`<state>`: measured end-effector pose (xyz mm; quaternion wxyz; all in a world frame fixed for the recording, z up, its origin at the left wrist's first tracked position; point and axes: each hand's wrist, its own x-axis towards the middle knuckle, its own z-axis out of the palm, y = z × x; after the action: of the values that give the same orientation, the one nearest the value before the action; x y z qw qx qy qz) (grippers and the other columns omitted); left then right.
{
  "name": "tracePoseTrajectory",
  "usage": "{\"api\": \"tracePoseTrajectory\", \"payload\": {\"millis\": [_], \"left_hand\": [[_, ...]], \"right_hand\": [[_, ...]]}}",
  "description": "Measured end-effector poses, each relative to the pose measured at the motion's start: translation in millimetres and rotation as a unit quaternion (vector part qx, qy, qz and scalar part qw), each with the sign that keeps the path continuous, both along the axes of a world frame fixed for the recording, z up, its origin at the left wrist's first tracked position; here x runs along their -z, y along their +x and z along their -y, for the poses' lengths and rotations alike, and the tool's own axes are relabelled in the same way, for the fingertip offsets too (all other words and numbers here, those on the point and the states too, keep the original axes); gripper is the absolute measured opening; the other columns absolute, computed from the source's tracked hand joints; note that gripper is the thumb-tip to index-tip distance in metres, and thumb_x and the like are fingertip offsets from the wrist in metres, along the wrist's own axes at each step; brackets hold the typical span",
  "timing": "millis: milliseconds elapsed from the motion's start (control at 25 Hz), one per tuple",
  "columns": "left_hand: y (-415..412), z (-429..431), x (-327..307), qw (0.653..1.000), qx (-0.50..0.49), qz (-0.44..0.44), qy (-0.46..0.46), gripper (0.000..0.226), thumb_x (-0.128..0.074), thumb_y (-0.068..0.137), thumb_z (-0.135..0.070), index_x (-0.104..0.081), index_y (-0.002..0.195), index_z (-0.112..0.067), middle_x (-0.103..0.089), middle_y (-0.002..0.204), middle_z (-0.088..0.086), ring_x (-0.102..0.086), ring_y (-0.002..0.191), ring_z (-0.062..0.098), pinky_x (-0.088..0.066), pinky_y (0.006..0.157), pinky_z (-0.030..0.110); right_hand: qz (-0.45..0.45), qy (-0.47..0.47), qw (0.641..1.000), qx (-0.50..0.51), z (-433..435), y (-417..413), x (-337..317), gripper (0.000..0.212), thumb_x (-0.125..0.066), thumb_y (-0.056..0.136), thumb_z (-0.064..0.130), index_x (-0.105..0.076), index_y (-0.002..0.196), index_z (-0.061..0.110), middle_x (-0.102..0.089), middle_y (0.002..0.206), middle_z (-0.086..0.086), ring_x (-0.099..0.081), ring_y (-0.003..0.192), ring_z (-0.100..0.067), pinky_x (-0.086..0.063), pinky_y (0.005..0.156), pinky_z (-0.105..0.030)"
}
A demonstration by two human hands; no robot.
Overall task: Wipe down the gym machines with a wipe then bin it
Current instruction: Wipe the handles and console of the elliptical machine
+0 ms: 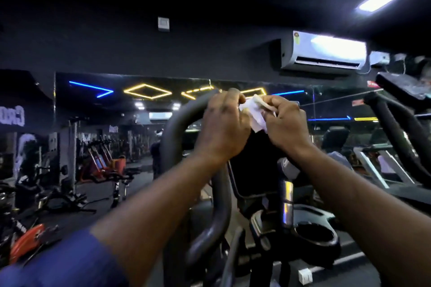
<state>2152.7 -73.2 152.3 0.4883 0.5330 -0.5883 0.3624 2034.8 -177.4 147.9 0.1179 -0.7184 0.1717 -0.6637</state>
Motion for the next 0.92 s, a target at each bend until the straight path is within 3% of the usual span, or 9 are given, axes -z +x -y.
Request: {"api": "tracePoseTrajectory", "payload": {"millis": [120, 200, 360, 480, 600, 720, 800, 880, 920], "left_hand": [[48.3, -26.3, -52.6, 0.984, -0.169, 0.036, 0.040, 0.024, -0.053, 0.103, -0.037, -0.055, 0.122, -0.021, -0.056, 0.124, 0.002, -0.049, 0.117, 0.022, -0.039, 0.098, 0.039], [71.1, -34.4, -69.8, 0.963, -0.225, -0.017, 0.145, 0.043, -0.046, 0.106, -0.054, -0.050, 0.129, -0.018, -0.054, 0.129, 0.005, -0.053, 0.116, 0.026, -0.044, 0.099, 0.043], [87.8, -30.6, -57.6, 0.937, 0.000, -0.256, 0.238, 0.056, -0.032, 0.111, -0.054, -0.062, 0.111, -0.007, -0.076, 0.088, 0.022, -0.076, 0.072, 0.037, -0.064, 0.076, 0.054], [95.7, -25.6, -50.2, 0.944, 0.005, -0.254, 0.209, 0.054, -0.032, 0.107, -0.059, -0.061, 0.103, -0.013, -0.075, 0.079, 0.017, -0.075, 0.065, 0.034, -0.064, 0.073, 0.055], [98.5, -23.9, -51.9, 0.946, 0.008, -0.251, 0.206, 0.053, -0.033, 0.107, -0.058, -0.061, 0.106, -0.013, -0.075, 0.078, 0.016, -0.075, 0.062, 0.032, -0.064, 0.071, 0.048], [101.4, -24.2, -48.3, 0.946, 0.013, -0.249, 0.206, 0.052, -0.031, 0.107, -0.057, -0.061, 0.106, -0.015, -0.075, 0.074, 0.014, -0.075, 0.059, 0.029, -0.065, 0.074, 0.052], [102.0, -22.5, -47.9, 0.946, 0.018, -0.255, 0.201, 0.049, -0.032, 0.108, -0.056, -0.059, 0.107, -0.014, -0.074, 0.078, 0.015, -0.074, 0.059, 0.029, -0.065, 0.072, 0.051], [101.2, -22.1, -48.4, 0.943, 0.020, -0.266, 0.197, 0.049, -0.033, 0.109, -0.054, -0.058, 0.109, -0.012, -0.073, 0.081, 0.016, -0.073, 0.056, 0.026, -0.064, 0.062, 0.042], [100.0, -21.9, -48.5, 0.943, 0.022, -0.269, 0.194, 0.049, -0.034, 0.110, -0.053, -0.058, 0.111, -0.011, -0.073, 0.082, 0.017, -0.071, 0.055, 0.024, -0.061, 0.056, 0.037]], "right_hand": [[0.057, 0.006, 0.998, -0.003, -10.1, 23.6, -47.0, 0.036, -0.059, 0.092, 0.009, -0.078, 0.120, 0.023, -0.078, 0.112, 0.008, -0.064, 0.106, 0.000, -0.034, 0.085, 0.007], [0.057, -0.018, 0.998, 0.001, -18.2, 48.9, -67.8, 0.040, -0.057, 0.092, 0.007, -0.076, 0.124, 0.021, -0.075, 0.124, 0.003, -0.066, 0.115, -0.007, -0.039, 0.098, -0.002], [-0.087, -0.067, 0.993, -0.046, -24.2, 102.3, -61.0, 0.027, -0.058, 0.097, 0.013, -0.079, 0.111, 0.024, -0.077, 0.108, 0.005, -0.065, 0.102, -0.009, -0.042, 0.085, -0.006], [-0.091, -0.053, 0.991, -0.077, -17.8, 106.4, -60.4, 0.021, -0.060, 0.097, 0.016, -0.076, 0.092, 0.028, -0.073, 0.092, 0.013, -0.060, 0.087, -0.002, -0.040, 0.076, -0.009], [-0.127, 0.027, 0.986, -0.105, -14.5, 113.6, -84.5, 0.032, -0.061, 0.092, 0.016, -0.066, 0.062, 0.027, -0.059, 0.064, 0.014, -0.051, 0.066, -0.008, -0.040, 0.066, -0.029], [-0.039, 0.158, 0.970, -0.178, -22.5, 124.1, -89.2, 0.021, -0.063, 0.087, 0.007, -0.071, 0.067, 0.011, -0.059, 0.064, -0.002, -0.053, 0.062, -0.015, -0.043, 0.059, -0.030], [0.059, 0.289, 0.912, -0.285, -30.4, 127.2, -76.8, 0.016, -0.065, 0.087, 0.009, -0.069, 0.071, 0.008, -0.062, 0.062, -0.005, -0.058, 0.055, -0.016, -0.048, 0.052, -0.025], [0.127, 0.303, 0.885, -0.328, -33.1, 129.6, -69.0, 0.015, -0.063, 0.091, 0.010, -0.069, 0.078, 0.004, -0.064, 0.066, -0.007, -0.060, 0.055, -0.016, -0.050, 0.051, -0.022], [0.135, 0.266, 0.906, -0.300, -31.6, 130.4, -67.5, 0.019, -0.061, 0.094, 0.010, -0.069, 0.079, 0.002, -0.064, 0.069, -0.006, -0.060, 0.060, -0.015, -0.050, 0.055, -0.021]]}}
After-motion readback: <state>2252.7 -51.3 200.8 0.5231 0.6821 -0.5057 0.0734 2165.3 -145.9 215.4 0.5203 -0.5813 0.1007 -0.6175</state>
